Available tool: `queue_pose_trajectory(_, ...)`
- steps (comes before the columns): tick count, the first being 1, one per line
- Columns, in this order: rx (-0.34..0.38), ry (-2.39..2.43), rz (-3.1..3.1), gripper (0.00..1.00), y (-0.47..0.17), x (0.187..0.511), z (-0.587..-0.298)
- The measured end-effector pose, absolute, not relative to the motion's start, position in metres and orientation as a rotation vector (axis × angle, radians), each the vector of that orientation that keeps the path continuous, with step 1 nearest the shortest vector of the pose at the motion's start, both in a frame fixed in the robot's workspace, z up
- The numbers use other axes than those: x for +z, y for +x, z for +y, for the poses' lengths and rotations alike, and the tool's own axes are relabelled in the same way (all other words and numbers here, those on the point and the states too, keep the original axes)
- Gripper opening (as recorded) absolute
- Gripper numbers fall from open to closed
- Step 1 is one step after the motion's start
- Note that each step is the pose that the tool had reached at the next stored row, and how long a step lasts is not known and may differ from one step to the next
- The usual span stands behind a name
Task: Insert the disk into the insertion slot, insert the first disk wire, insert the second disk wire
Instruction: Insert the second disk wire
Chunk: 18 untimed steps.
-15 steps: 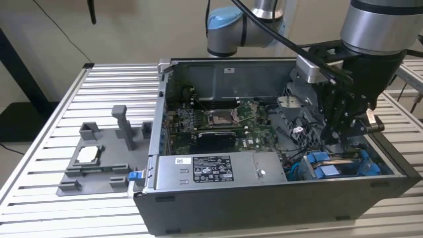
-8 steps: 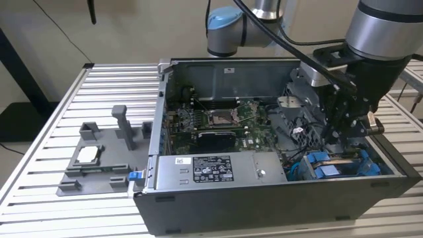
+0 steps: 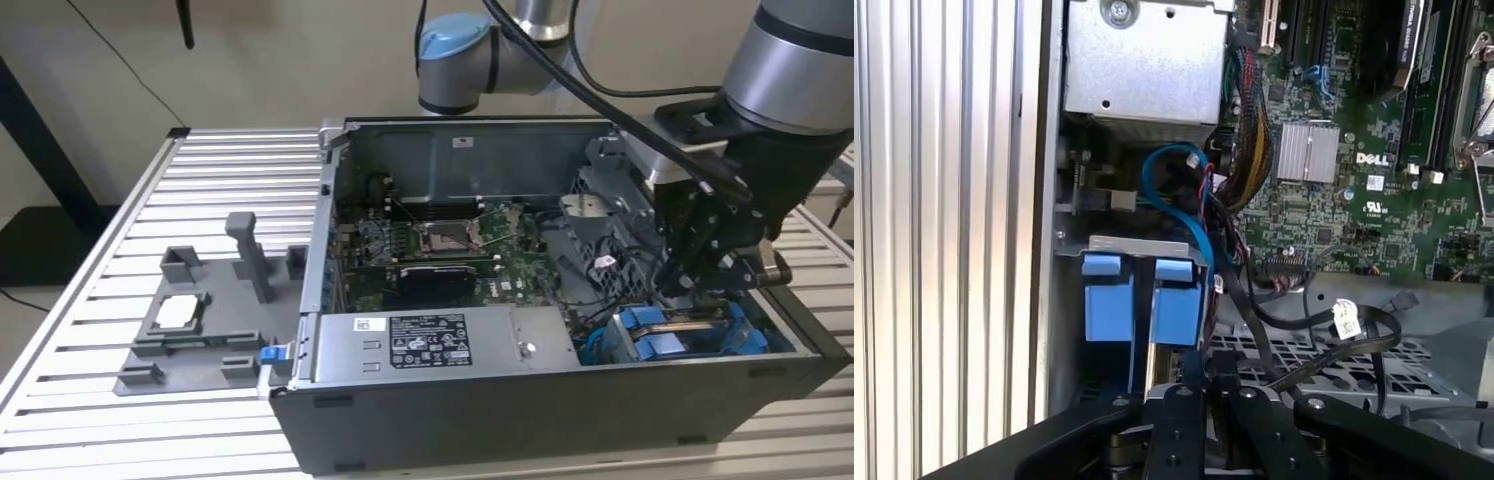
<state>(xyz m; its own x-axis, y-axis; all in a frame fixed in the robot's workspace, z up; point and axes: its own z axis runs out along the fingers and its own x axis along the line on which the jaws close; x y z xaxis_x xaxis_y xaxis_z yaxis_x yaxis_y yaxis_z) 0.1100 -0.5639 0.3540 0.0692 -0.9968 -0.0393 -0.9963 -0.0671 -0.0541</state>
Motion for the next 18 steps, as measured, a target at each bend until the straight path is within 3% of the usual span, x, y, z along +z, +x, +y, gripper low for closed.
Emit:
queue_pose_trajectory(6,0.043,-2.268,2.120,0.16,0.119,0.352,-0.571)
queue_pose_trajectory(18,0.066,-2.268,2.134,0.16,0.130,0.346,-0.572)
